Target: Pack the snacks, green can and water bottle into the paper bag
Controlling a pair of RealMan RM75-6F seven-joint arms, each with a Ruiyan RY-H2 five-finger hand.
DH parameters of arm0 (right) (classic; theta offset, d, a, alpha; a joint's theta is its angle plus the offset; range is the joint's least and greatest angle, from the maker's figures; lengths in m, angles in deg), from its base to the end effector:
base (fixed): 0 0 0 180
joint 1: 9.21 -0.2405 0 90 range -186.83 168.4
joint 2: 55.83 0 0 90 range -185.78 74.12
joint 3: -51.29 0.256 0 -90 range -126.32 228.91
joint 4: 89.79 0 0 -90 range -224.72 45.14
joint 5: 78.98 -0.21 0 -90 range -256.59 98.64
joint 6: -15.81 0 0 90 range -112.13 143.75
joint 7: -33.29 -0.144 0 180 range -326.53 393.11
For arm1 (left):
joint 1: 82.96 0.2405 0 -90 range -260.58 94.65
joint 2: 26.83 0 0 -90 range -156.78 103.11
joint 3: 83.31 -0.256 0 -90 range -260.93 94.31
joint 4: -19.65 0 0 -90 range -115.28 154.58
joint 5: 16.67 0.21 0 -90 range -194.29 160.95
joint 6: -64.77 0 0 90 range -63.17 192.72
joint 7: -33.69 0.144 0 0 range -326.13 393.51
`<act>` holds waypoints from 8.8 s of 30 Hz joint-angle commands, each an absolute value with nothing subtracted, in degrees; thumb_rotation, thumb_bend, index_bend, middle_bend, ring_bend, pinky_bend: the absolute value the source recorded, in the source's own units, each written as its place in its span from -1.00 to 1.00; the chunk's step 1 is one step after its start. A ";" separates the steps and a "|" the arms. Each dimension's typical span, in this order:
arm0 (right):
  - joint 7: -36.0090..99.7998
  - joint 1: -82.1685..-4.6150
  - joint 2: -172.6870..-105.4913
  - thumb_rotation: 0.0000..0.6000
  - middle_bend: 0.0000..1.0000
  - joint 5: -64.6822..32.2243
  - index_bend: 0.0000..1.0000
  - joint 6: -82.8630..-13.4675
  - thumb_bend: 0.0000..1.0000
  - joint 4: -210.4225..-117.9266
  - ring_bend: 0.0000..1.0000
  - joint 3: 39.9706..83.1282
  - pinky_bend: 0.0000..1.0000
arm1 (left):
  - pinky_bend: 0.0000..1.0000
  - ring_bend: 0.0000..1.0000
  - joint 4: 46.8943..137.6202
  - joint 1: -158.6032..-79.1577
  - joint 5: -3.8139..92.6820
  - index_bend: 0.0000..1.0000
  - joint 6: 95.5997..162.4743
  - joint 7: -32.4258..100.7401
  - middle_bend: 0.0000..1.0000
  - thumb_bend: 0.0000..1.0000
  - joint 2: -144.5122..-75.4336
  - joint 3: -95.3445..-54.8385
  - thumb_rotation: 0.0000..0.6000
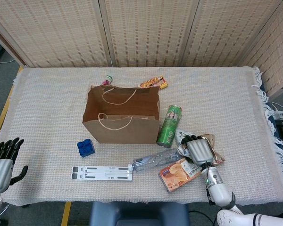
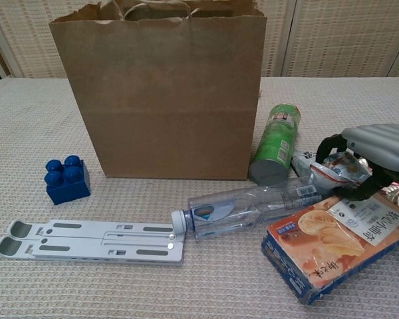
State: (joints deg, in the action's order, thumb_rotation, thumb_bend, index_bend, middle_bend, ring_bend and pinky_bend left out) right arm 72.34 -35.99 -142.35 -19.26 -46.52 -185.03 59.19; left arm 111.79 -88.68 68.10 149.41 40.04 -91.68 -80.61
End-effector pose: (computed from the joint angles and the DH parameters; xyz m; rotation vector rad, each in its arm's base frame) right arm -0.2104 -0.2717 -0.0049 1.7592 -0.9604 0.6432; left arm -0.3112 0.1851 0.1550 -1.4141 -0.8331 -0.8256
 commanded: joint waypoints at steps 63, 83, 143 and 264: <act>92.64 -72.35 -140.59 1.00 -0.44 -44.75 -0.94 -66.33 -0.54 -206.36 -0.58 76.49 -0.30 | -1.00 -1.00 111.49 -88.83 68.26 -1.00 149.29 39.01 -1.00 -0.28 -91.49 -80.68 1.00; 79.41 -57.65 -122.58 1.00 -0.87 -28.64 -1.00 -70.07 -0.75 -219.14 -0.92 69.07 -0.64 | -1.00 -1.00 111.60 -88.84 68.07 -1.00 149.27 39.49 -1.00 -0.28 -91.56 -80.64 1.00; 81.73 -41.02 -131.50 1.00 -0.30 -34.54 -0.16 -53.29 -0.46 -190.33 -0.26 43.41 0.04 | -1.00 -1.00 112.12 -88.77 67.53 -1.00 149.29 40.54 -1.00 -0.28 -91.72 -80.48 1.00; 85.26 -57.17 -130.53 1.00 -1.00 -22.42 -1.00 -39.25 -1.00 -189.34 -1.00 55.26 -0.95 | -1.00 -1.00 111.65 -88.88 67.79 -1.00 149.16 38.86 -1.00 -0.28 -91.66 -80.48 1.00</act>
